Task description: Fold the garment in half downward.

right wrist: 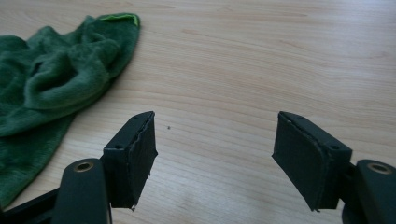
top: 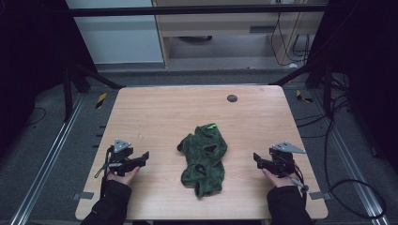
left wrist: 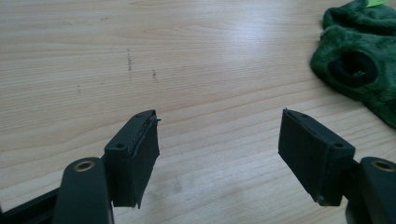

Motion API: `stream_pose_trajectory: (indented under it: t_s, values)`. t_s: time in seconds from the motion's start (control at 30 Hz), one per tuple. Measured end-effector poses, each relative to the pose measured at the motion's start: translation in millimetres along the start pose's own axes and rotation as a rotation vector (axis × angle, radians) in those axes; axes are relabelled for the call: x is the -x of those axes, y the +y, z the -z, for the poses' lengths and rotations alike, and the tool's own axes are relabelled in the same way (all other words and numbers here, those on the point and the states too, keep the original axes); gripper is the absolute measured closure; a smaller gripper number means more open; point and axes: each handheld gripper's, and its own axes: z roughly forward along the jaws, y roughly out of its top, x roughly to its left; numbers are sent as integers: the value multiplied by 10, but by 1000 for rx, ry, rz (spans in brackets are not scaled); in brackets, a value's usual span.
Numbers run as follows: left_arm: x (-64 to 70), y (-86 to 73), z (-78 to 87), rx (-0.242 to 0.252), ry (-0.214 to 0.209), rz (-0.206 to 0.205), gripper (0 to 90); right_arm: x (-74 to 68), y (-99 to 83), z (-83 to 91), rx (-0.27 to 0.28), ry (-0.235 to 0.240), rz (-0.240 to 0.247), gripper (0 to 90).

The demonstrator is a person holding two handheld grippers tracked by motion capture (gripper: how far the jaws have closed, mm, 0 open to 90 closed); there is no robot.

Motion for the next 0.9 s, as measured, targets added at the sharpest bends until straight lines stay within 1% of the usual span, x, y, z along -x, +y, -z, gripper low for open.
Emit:
stream_pose_trajectory:
  t_s: [0.03, 0.07, 0.13, 0.17, 0.2, 0.23, 0.27, 0.3, 0.33, 0.37, 0.4, 0.43, 0.47, 0.5, 0.53, 0.57, 0.6, 0.7, 0.73, 0.77, 0.8, 0.83, 0.87, 0.9]
  values:
    - [13, 8, 10, -3, -11, 0, 287, -4, 3, 3, 3, 7, 1, 304]
    - [31, 15, 17, 1, -26, -1, 310, -17, 10, 9, 5, 12, 20, 321]
    - [61, 23, 28, 1, -39, -9, 315, -29, 14, 15, 2, 12, 18, 323]
    - [99, 28, 30, -4, -56, -19, 324, -48, 23, 17, 2, 23, 21, 331]
    - [99, 28, 30, -4, -56, -19, 330, -58, 27, 13, -8, 40, 15, 335]
    - [120, 30, 28, -4, -63, -22, 330, -58, 27, 13, -8, 40, 15, 335]
    - [136, 35, 25, -8, -72, -28, 343, -82, 35, 10, -11, 55, 25, 345]
    - [151, 40, 21, -10, -82, -35, 343, -82, 35, 10, -11, 55, 25, 355]
    - [174, 61, 21, -10, -94, -44, 363, -112, 64, 5, -16, 63, 39, 361]
    - [174, 61, 21, -10, -94, -44, 370, -112, 64, 5, -16, 63, 39, 361]
    - [181, 76, 26, -6, -102, -46, 370, -125, 83, 4, -11, 66, 50, 366]
    - [186, 83, 26, -2, -110, -44, 394, -159, 124, 4, 0, 75, 49, 377]
    - [197, 109, 29, -1, -109, -62, 401, -169, 145, -3, 1, 82, 55, 381]
    - [197, 109, 29, -1, -109, -62, 409, -169, 145, -3, 1, 82, 55, 381]
    - [203, 120, 34, 5, -106, -67, 409, -183, 164, -7, 2, 94, 50, 389]
    - [205, 134, 39, 7, -103, -74, 419, -189, 180, -18, 2, 98, 58, 398]
    - [206, 166, 50, 11, -108, -74, 436, -207, 212, -35, -1, 110, 61, 414]
    - [209, 206, 59, 14, -116, -71, 467, -218, 250, -47, -5, 111, 68, 424]
    - [212, 228, 61, 13, -122, -73, 467, -225, 273, -50, -3, 111, 68, 427]
    - [226, 270, 52, 12, -131, -78, 481, -235, 321, -47, 1, 123, 56, 438]
    - [226, 270, 52, 12, -131, -78, 487, -237, 345, -46, 5, 127, 52, 440]
    - [236, 290, 42, 11, -137, -79, 487, -237, 345, -46, 5, 127, 52, 440]
    - [252, 324, 16, 13, -138, -85, 495, -240, 393, -47, 12, 118, 64, 445]
    - [252, 324, 16, 13, -138, -85, 496, -240, 393, -47, 12, 118, 64, 445]
